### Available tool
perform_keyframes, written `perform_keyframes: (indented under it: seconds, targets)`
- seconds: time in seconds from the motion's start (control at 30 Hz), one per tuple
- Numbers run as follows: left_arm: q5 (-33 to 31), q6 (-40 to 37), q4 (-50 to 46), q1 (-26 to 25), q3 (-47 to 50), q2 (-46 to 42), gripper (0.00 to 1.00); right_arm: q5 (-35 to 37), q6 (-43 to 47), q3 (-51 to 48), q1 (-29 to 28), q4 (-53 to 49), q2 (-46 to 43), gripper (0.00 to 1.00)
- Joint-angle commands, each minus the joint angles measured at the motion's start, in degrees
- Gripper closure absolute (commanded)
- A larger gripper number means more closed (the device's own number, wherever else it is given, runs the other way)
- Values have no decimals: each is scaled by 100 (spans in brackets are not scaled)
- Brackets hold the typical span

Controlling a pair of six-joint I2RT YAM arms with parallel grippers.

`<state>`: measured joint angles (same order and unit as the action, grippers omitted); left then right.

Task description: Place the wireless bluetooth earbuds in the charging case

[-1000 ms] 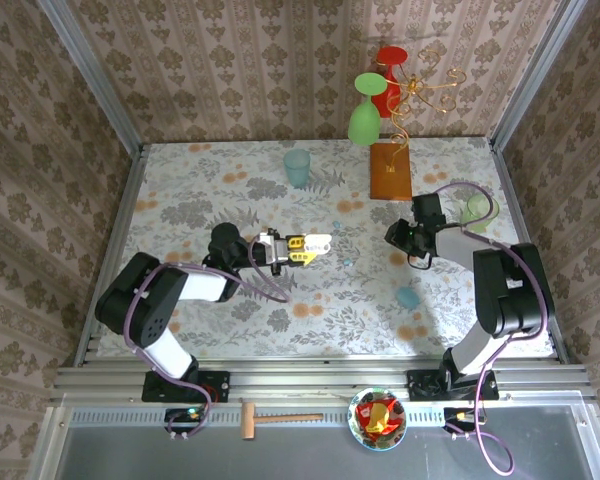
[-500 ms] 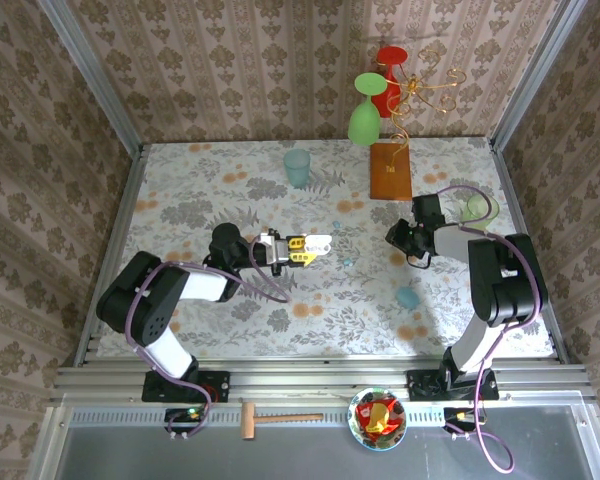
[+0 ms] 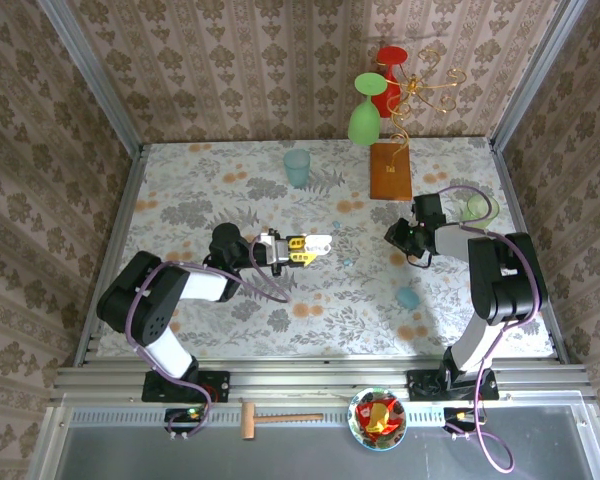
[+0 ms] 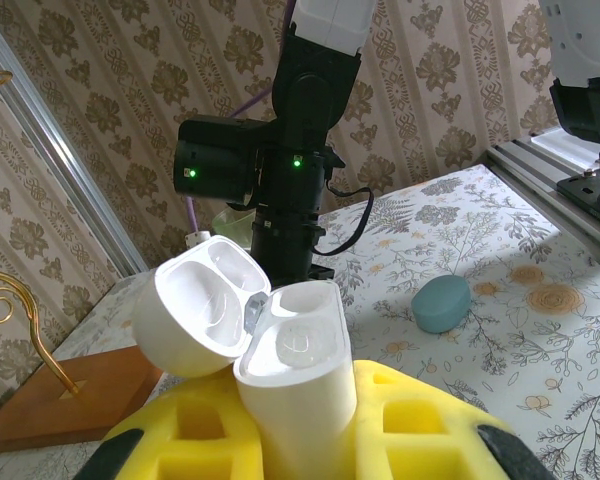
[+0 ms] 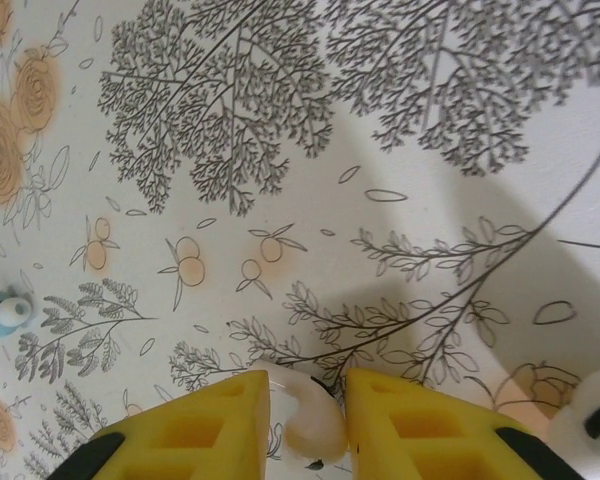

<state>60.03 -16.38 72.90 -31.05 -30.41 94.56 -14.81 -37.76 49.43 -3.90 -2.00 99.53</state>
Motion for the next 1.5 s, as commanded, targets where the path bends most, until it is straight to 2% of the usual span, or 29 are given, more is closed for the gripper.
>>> perform_keyframes:
  seconds: [0.0, 0.27, 0.47, 0.63, 0.93, 1.0, 1.17, 1.3, 1.47]
  targets:
    - [97, -161, 176, 12, -114, 81, 100, -207, -50, 49, -23, 53, 123, 75]
    - [75, -199, 171, 20, -109, 60, 100, -144, 99, 211, -35, -341, 159, 76]
    - [44, -234, 172, 37, -70, 19, 100, -133, 231, 293, -41, -512, 165, 81]
    - [-63, -188, 171, 113, 0, 0, 100, -121, 621, 429, -122, -729, 103, 83]
    - [-184, -92, 163, 366, 217, -177, 100, -390, 2333, 1444, -783, -2221, 394, 82]
    - [-206, -102, 163, 399, 262, -227, 100, -634, 2659, 1648, -932, -2515, 513, 83]
    - [-237, -120, 163, 451, 365, -329, 100, -973, 3126, 2014, -1190, -3150, 720, 83]
    - [-271, -144, 163, 451, 436, -388, 100, -1219, 3402, 1977, -1512, -3284, 594, 82]
    - [-331, -115, 163, 816, 527, -437, 100, -1283, 3536, 1849, -1977, -3432, 479, 82]
